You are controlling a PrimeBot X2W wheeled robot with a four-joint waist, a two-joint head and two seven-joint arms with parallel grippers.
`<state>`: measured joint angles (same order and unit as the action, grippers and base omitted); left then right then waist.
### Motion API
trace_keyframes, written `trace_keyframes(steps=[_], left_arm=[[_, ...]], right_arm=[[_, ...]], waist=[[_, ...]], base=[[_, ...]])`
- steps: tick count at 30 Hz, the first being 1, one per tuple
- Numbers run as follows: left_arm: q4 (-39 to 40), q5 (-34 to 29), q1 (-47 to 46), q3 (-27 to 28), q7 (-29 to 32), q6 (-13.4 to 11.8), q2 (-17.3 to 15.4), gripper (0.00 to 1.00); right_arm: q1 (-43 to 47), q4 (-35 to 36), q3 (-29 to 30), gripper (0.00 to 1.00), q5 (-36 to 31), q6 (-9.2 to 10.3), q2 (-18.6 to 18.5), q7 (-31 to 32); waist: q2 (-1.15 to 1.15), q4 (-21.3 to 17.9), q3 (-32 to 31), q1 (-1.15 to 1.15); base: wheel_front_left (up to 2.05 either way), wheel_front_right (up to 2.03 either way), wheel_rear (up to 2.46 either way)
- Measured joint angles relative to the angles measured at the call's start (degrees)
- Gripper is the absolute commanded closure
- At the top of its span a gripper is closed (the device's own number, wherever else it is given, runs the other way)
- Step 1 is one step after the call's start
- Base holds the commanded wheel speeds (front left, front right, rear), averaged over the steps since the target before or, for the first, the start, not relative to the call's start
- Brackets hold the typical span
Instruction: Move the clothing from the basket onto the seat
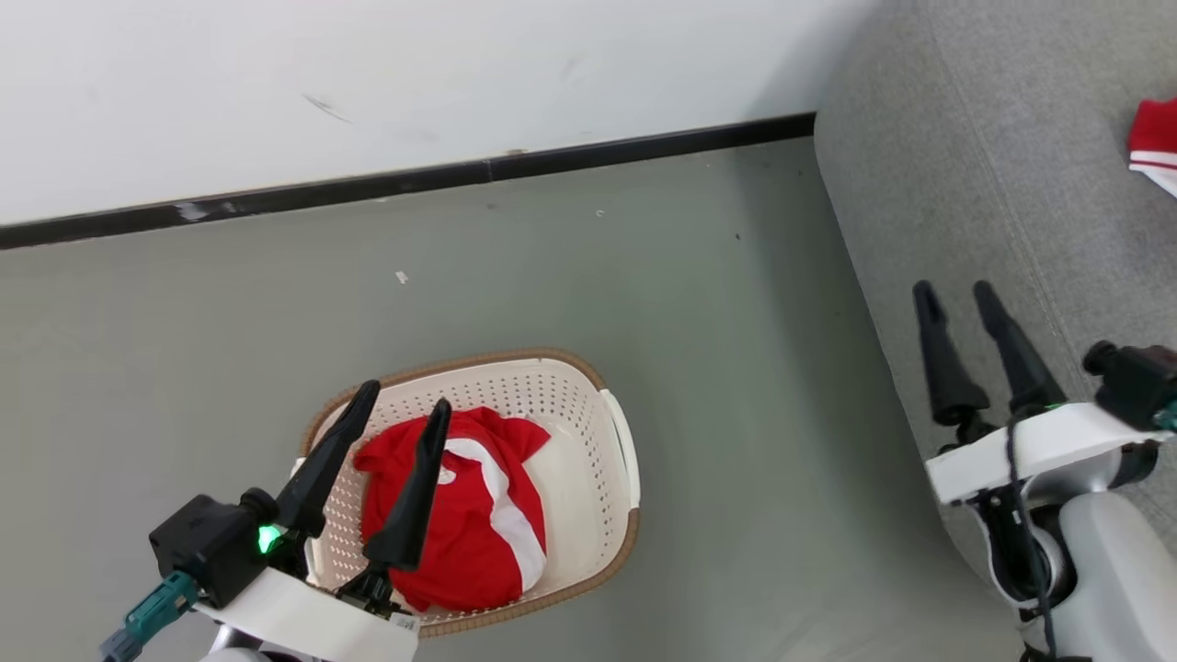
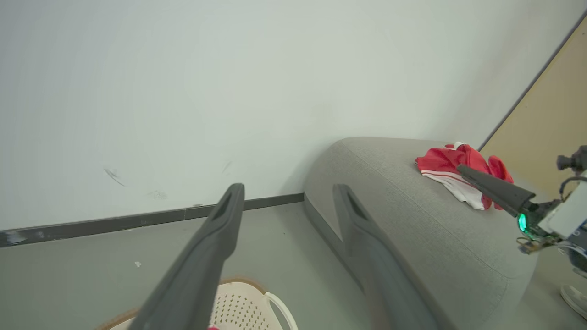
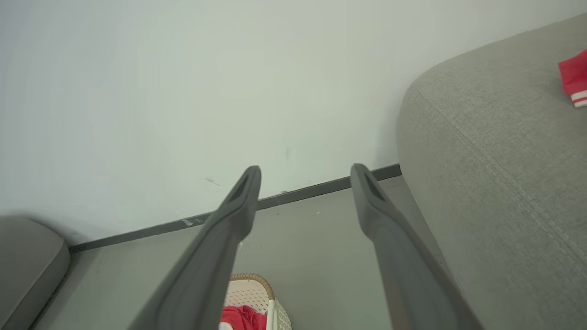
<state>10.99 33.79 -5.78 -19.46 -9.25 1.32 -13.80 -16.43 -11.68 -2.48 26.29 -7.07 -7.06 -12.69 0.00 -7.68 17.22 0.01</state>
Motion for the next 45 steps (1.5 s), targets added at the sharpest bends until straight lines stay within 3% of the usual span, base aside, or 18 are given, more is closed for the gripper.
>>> trace_keyframes(steps=[9, 23, 31, 36, 45], left_arm=[[-2.5, 0.0, 2.8, 0.9, -2.0, -0.7, 0.3, 0.00], [-6.9, -0.6, 6.0, 2.5, -3.8, -2.0, 0.7, 0.00], [-10.7, -1.2, 8.0, 3.6, -4.0, -2.7, -0.1, 0.00], [-12.9, -1.2, 9.1, 4.1, -4.1, -2.7, -0.5, 0.00], [-14.3, -1.1, 11.4, 4.9, -4.5, -2.7, -0.9, 0.00]], right_arm=[[1.0, -0.5, -7.5, 0.00, -6.4, 0.00, -0.8, -0.3], [5.9, -3.2, -16.7, 0.00, -9.4, 0.00, 1.0, -0.4], [9.8, -3.9, -16.2, 0.00, -11.7, 0.00, 1.5, -0.8], [12.4, -3.9, -12.9, 0.00, -12.3, 0.00, 1.7, -0.9], [15.6, -3.4, -10.0, 0.00, -13.4, 0.00, 2.7, -1.0]], waist=[[0.00, 3.4, -2.9, 0.00], [0.00, 8.6, -7.8, 0.00], [0.00, 10.7, -10.7, 0.00], [0.00, 11.5, -12.4, 0.00], [0.00, 10.9, -14.6, 0.00]], base=[[0.00, 0.00, 0.00], [0.00, 0.00, 0.00], [0.00, 0.00, 0.00], [0.00, 0.00, 0.00], [0.00, 0.00, 0.00]])
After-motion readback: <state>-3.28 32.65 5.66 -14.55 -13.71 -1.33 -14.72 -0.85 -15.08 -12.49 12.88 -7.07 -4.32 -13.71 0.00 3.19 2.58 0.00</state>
